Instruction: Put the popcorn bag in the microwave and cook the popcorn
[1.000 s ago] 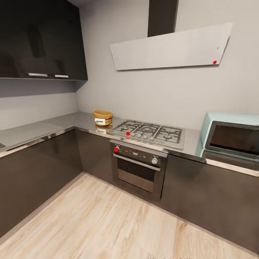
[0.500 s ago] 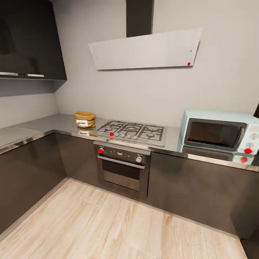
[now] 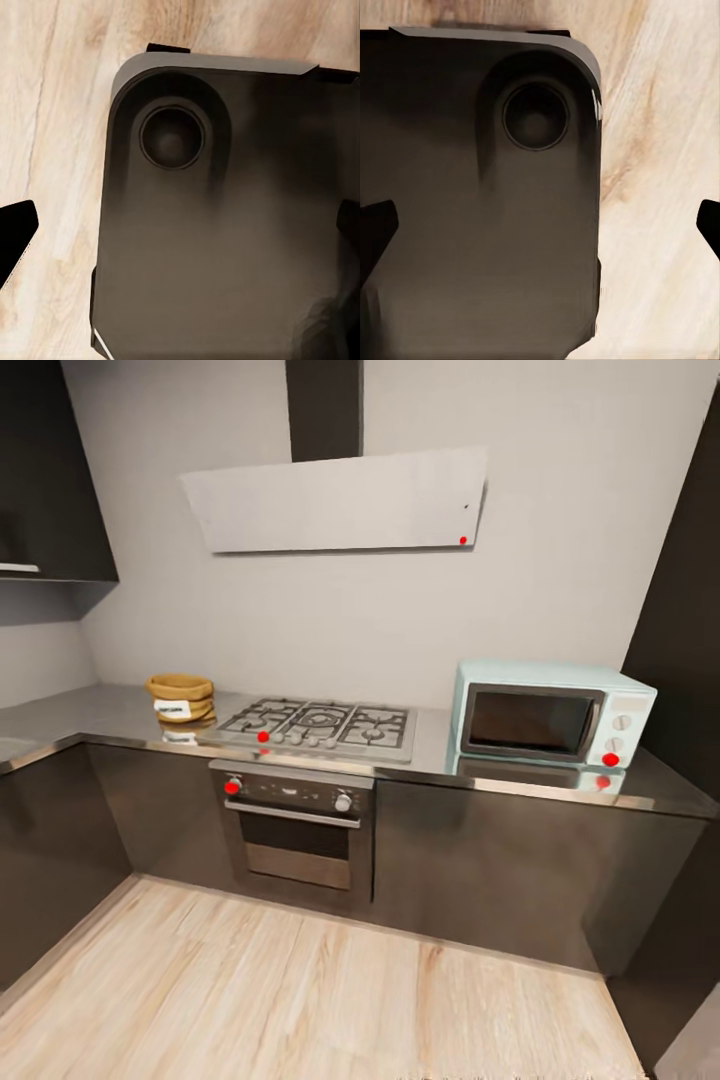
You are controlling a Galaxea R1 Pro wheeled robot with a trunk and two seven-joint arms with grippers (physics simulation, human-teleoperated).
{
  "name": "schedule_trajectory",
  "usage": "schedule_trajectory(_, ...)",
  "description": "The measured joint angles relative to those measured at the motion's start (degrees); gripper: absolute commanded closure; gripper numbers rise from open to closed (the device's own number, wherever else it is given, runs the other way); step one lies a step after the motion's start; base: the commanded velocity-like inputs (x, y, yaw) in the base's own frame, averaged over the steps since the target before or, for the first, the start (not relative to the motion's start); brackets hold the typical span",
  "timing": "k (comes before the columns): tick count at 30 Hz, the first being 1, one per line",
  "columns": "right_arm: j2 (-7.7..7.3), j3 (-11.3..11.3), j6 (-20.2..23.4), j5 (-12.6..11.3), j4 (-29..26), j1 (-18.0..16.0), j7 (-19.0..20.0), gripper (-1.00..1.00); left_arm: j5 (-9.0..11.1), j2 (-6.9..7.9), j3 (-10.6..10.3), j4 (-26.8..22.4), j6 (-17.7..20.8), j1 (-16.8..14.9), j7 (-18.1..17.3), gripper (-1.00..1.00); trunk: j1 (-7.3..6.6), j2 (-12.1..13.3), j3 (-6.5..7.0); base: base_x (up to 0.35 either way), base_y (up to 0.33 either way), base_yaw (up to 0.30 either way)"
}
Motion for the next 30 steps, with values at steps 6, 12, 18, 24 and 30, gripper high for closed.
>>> schedule_trajectory(6,0.0,0.0,0.0,0.0,-0.02,0.0,0.0,-1.0,0.0,0.0,0.0,0.0,0.0,0.0,-0.01,-1.0,0.0,0.0,0.0,0.0,0.0,-0.291)
schedule_trajectory(12,0.01,0.0,0.0,0.0,-0.03,0.0,0.0,-1.0,0.0,0.0,0.0,0.0,0.0,0.0,0.05,-1.0,0.0,0.0,0.0,0.0,0.0,-0.291)
schedule_trajectory(18,0.0,0.0,0.0,0.0,-0.03,0.0,0.0,-1.0,0.0,0.01,0.0,0.0,0.0,0.0,0.06,-1.0,0.0,0.0,0.0,0.0,0.0,-0.291)
schedule_trajectory(24,0.0,0.0,0.0,0.0,-0.04,0.0,0.0,-1.0,0.0,0.02,0.0,0.0,0.0,0.0,0.06,-1.0,0.0,0.0,0.0,0.0,0.0,-0.291)
schedule_trajectory(30,0.0,0.0,0.0,0.0,-0.02,0.0,0.0,-1.0,0.0,0.02,0.01,-0.08,-0.03,0.0,0.06,-1.0,0.0,0.0,0.0,0.0,0.0,-0.291)
